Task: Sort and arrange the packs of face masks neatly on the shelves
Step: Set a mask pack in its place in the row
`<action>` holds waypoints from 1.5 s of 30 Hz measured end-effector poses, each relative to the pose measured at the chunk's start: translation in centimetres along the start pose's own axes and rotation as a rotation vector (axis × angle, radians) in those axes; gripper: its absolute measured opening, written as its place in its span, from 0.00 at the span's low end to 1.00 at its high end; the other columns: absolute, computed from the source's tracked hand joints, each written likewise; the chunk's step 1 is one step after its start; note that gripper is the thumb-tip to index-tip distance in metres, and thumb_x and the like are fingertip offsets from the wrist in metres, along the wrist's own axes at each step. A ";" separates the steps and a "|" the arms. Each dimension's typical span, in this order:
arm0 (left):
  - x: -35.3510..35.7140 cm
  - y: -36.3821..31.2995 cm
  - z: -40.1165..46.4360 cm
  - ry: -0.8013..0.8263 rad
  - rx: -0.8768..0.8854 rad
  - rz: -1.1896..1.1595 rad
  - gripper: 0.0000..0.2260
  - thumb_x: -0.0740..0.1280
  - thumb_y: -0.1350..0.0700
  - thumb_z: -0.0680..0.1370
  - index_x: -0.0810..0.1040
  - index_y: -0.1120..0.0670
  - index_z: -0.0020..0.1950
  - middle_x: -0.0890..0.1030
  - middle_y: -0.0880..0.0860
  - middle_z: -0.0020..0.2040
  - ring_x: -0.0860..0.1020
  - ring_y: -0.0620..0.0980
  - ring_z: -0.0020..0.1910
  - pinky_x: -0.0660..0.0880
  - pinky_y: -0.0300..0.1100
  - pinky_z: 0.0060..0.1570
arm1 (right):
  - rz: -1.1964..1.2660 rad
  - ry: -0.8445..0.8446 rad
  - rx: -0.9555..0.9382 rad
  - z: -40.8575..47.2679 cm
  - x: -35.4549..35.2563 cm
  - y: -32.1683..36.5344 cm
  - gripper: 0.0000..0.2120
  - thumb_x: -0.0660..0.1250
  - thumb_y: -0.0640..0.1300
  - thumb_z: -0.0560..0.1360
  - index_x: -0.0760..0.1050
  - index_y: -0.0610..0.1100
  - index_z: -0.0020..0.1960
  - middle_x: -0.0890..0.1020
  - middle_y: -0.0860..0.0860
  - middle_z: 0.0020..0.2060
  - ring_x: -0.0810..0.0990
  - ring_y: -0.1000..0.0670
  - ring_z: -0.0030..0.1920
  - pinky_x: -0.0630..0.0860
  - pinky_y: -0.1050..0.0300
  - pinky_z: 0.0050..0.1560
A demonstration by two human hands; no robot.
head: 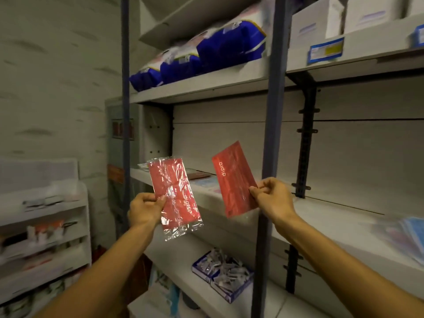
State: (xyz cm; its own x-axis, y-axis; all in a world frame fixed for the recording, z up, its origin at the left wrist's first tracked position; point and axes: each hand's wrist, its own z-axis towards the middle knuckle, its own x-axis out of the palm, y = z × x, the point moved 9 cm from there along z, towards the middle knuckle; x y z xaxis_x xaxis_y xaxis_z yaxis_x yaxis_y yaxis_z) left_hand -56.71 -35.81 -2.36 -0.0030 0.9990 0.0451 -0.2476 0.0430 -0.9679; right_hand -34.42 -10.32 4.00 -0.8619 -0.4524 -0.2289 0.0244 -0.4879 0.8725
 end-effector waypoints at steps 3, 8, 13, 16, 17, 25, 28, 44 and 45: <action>-3.2 1.4 4.1 0.006 -0.010 -0.003 0.09 0.73 0.55 0.73 0.75 0.55 0.42 0.82 0.55 0.44 0.80 0.55 0.43 0.78 0.49 0.51 | -0.006 -0.071 0.005 0.9 3.3 0.6 0.09 0.70 0.41 0.74 0.72 0.44 0.37 0.77 0.48 0.30 0.78 0.47 0.36 0.78 0.50 0.45; -6.7 2.4 8.8 0.015 -0.016 -0.091 0.11 0.71 0.61 0.74 0.70 0.55 0.37 0.75 0.52 0.35 0.76 0.50 0.35 0.70 0.36 0.33 | 0.031 -0.106 0.061 2.7 8.1 0.3 0.07 0.69 0.41 0.75 0.72 0.43 0.41 0.81 0.42 0.39 0.81 0.42 0.41 0.80 0.46 0.48; -8.5 4.0 12.9 0.010 -0.021 -0.110 0.10 0.72 0.60 0.74 0.71 0.55 0.39 0.76 0.52 0.36 0.75 0.49 0.35 0.70 0.36 0.31 | 0.034 -0.135 0.124 4.9 11.6 -0.5 0.09 0.70 0.41 0.74 0.71 0.44 0.39 0.82 0.40 0.43 0.82 0.39 0.46 0.79 0.39 0.50; -8.3 5.6 15.1 0.022 -0.038 -0.098 0.10 0.72 0.59 0.74 0.72 0.55 0.40 0.78 0.54 0.40 0.77 0.52 0.39 0.73 0.39 0.37 | 0.017 -0.144 0.144 6.4 13.6 -0.9 0.09 0.70 0.41 0.74 0.71 0.44 0.40 0.82 0.40 0.43 0.82 0.39 0.46 0.79 0.39 0.51; -8.1 6.1 16.0 0.029 -0.047 -0.100 0.09 0.72 0.59 0.74 0.72 0.55 0.40 0.79 0.55 0.42 0.78 0.54 0.41 0.75 0.41 0.41 | 0.009 -0.141 0.145 7.2 14.2 -1.0 0.09 0.70 0.41 0.74 0.71 0.43 0.40 0.82 0.40 0.43 0.82 0.39 0.46 0.79 0.39 0.51; -5.9 6.7 25.2 0.066 -0.005 -0.109 0.09 0.72 0.58 0.74 0.74 0.60 0.49 0.78 0.52 0.38 0.78 0.49 0.35 0.70 0.37 0.32 | 0.055 -0.120 0.142 16.1 20.5 -0.6 0.09 0.68 0.40 0.75 0.72 0.43 0.39 0.79 0.44 0.38 0.78 0.43 0.42 0.80 0.43 0.51; -4.6 5.7 29.5 0.066 0.044 -0.106 0.09 0.71 0.58 0.75 0.75 0.59 0.50 0.77 0.50 0.37 0.76 0.47 0.34 0.69 0.35 0.32 | 0.078 -0.100 0.144 20.0 23.6 -0.7 0.08 0.68 0.39 0.75 0.72 0.43 0.38 0.79 0.42 0.39 0.78 0.44 0.40 0.78 0.49 0.41; 9.2 8.0 44.4 0.288 0.100 -0.060 0.09 0.73 0.54 0.74 0.78 0.56 0.49 0.81 0.53 0.46 0.80 0.51 0.43 0.77 0.40 0.40 | -0.089 -0.108 0.252 30.1 31.4 -5.8 0.11 0.67 0.33 0.73 0.69 0.42 0.36 0.77 0.44 0.36 0.77 0.47 0.36 0.78 0.51 0.40; 10.2 8.4 45.1 0.316 0.096 -0.060 0.09 0.73 0.54 0.74 0.78 0.56 0.50 0.82 0.53 0.47 0.81 0.52 0.45 0.79 0.43 0.45 | -0.095 -0.119 0.267 30.4 31.8 -6.1 0.10 0.67 0.33 0.73 0.69 0.42 0.37 0.78 0.43 0.37 0.78 0.46 0.38 0.79 0.49 0.45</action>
State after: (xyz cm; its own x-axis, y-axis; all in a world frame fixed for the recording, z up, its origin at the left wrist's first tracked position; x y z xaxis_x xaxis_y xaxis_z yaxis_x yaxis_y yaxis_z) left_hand -102.49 -25.88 1.13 0.3110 0.9504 0.0083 -0.3285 0.1157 -0.9374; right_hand -77.34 0.94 4.55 -0.9075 -0.3163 -0.2764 -0.1796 -0.3029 0.9360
